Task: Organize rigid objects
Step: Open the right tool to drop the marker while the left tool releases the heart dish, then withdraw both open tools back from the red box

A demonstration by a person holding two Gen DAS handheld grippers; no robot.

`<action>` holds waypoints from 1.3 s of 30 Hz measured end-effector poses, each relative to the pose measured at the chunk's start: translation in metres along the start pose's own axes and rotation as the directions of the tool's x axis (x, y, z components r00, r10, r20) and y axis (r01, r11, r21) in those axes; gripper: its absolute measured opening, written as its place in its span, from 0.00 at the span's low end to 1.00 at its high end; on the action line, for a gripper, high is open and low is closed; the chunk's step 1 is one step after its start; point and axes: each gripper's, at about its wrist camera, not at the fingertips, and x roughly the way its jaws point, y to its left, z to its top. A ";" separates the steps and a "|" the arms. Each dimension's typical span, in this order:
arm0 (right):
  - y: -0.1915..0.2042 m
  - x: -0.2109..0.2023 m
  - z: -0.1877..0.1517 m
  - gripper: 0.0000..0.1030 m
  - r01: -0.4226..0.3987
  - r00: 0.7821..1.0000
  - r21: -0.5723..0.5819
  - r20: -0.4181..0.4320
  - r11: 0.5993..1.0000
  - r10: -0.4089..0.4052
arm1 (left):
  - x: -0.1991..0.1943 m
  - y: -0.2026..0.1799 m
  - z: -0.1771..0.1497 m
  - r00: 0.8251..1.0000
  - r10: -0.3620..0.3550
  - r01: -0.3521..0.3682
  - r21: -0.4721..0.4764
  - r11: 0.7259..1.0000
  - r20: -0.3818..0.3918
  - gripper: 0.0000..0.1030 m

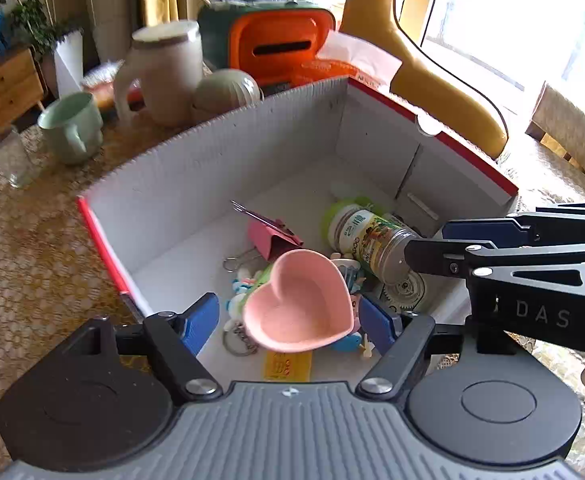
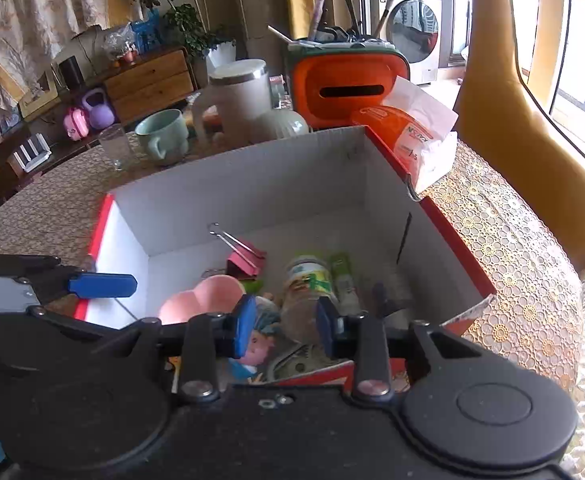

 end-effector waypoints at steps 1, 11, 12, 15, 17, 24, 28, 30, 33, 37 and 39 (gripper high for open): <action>0.002 -0.003 -0.001 0.32 -0.002 1.000 0.000 0.004 1.000 0.002 | -0.004 0.001 -0.001 1.000 -0.001 0.001 -0.001 1.000 0.006 0.74; 0.019 -0.036 -0.007 0.39 -0.058 0.996 0.021 0.071 0.998 0.057 | -0.051 0.012 -0.017 0.995 -0.011 0.013 -0.023 1.000 0.097 0.74; 0.021 -0.040 -0.009 0.40 -0.064 0.995 0.020 0.080 0.998 0.062 | -0.057 0.014 -0.019 0.994 -0.010 0.013 -0.025 1.000 0.108 0.74; 0.028 -0.052 -0.014 0.43 -0.082 0.991 0.018 0.105 0.996 0.080 | -0.070 0.017 -0.026 0.991 -0.014 0.018 -0.031 0.999 0.130 0.74; 0.031 -0.060 -0.017 0.44 -0.098 0.988 0.021 0.120 0.995 0.095 | -0.081 0.021 -0.032 0.989 -0.014 0.019 -0.037 0.999 0.148 0.74; 0.044 -0.078 -0.036 0.45 -0.143 0.978 0.008 0.157 0.990 0.140 | -0.113 0.035 -0.056 0.980 -0.001 0.015 -0.067 0.998 0.199 0.79; 0.051 -0.088 -0.049 0.52 -0.147 0.971 0.006 0.190 0.989 0.143 | -0.126 0.039 -0.068 0.974 0.014 0.001 -0.067 0.998 0.224 0.80; 0.054 -0.094 -0.054 0.60 -0.151 0.967 0.004 0.209 0.989 0.147 | -0.131 0.041 -0.073 0.972 0.021 -0.006 -0.066 0.998 0.233 0.80; 0.057 -0.102 -0.062 0.63 -0.157 0.960 -0.001 0.234 0.988 0.153 | -0.138 0.043 -0.082 0.968 0.009 0.008 -0.067 0.998 0.249 0.83; 0.062 -0.109 -0.070 0.74 -0.154 0.954 -0.014 0.257 0.988 0.153 | -0.147 0.044 -0.093 0.963 -0.007 0.027 -0.072 0.997 0.271 0.89; 0.065 -0.112 -0.073 0.76 -0.148 0.953 -0.023 0.264 0.989 0.148 | -0.150 0.045 -0.097 0.959 -0.005 0.028 -0.077 0.997 0.282 0.98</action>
